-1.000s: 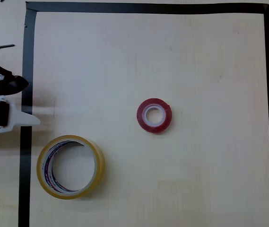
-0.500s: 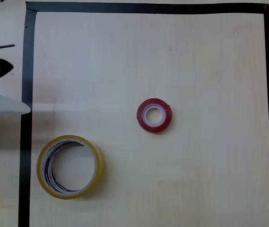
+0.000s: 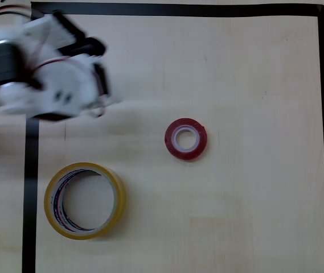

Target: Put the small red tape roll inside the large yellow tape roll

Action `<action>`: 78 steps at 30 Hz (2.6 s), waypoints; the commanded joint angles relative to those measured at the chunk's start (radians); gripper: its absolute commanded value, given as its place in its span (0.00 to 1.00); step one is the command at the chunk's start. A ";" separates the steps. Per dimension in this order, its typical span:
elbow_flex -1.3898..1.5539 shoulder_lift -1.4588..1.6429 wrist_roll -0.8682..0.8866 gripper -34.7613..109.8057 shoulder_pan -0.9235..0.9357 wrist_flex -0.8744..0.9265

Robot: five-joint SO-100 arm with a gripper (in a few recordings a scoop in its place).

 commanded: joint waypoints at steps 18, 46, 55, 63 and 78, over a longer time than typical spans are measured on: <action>-0.575 -0.552 -0.021 0.39 0.078 0.048; -0.726 -0.753 -0.064 0.40 0.204 0.097; -0.736 -0.781 -0.057 0.24 0.202 0.103; -0.736 -0.729 -0.055 0.24 0.201 0.149; -0.923 -0.371 -0.091 0.24 0.232 0.537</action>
